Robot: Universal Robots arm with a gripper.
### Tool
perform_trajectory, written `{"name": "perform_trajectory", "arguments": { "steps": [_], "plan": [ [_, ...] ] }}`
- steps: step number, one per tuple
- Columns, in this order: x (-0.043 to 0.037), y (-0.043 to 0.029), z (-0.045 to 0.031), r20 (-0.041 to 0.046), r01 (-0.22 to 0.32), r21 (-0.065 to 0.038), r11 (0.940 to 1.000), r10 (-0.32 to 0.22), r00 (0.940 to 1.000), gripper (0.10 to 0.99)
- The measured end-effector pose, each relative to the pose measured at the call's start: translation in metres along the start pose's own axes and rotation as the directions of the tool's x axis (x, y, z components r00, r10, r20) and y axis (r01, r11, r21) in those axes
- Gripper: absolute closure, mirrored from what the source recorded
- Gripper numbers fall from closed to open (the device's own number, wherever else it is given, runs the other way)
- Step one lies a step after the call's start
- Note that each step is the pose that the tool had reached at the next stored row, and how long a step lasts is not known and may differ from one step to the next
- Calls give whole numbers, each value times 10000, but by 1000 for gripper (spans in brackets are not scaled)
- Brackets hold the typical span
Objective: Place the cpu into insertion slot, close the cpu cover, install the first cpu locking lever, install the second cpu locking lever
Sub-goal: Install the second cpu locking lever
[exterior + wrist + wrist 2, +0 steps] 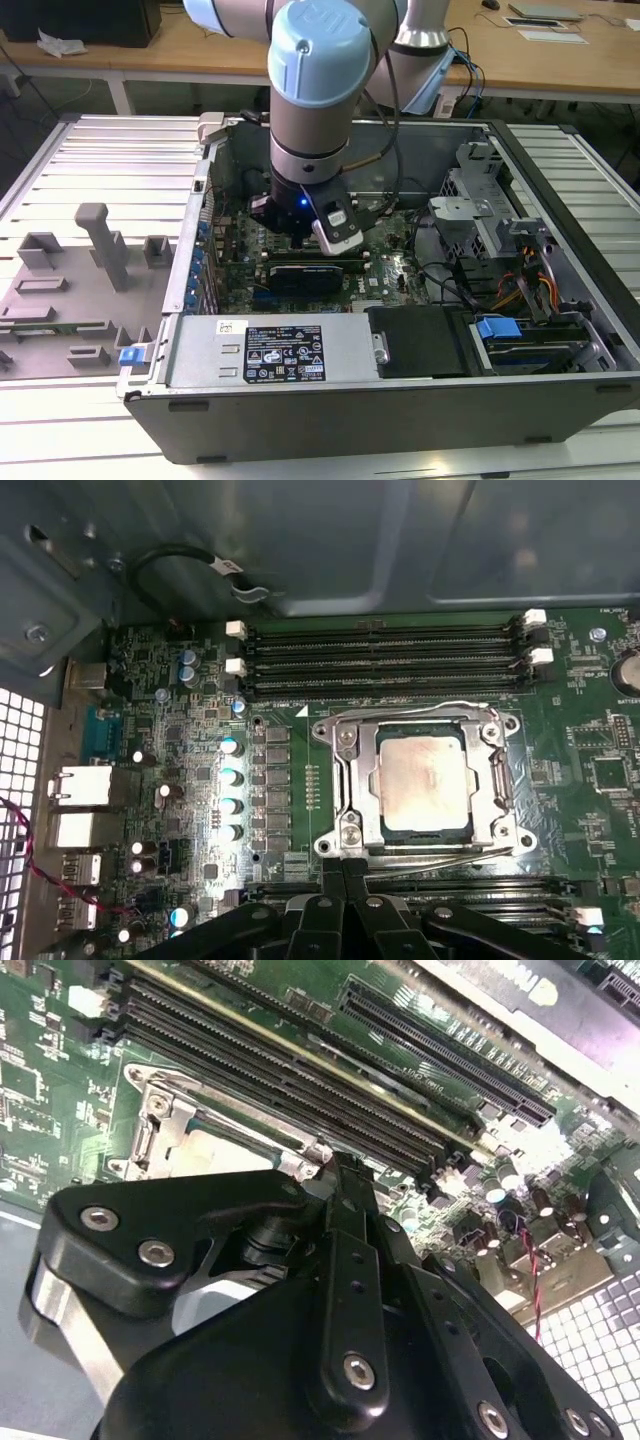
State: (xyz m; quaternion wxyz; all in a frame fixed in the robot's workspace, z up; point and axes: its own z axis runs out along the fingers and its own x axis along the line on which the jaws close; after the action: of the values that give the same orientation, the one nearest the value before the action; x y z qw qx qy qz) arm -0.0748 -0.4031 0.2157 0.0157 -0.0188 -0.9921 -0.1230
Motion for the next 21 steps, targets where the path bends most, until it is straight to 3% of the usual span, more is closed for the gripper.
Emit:
{"name": "perform_trajectory", "arguments": {
  "steps": [8,12,21],
  "plan": [
    [43,-33,71,-10,11,-362,9993,-12,10000,980],
    [54,-60,169,-15,11,-394,9992,-11,10000,980],
    [58,-51,201,-13,13,-470,9989,-13,10000,980]
  ]
}}
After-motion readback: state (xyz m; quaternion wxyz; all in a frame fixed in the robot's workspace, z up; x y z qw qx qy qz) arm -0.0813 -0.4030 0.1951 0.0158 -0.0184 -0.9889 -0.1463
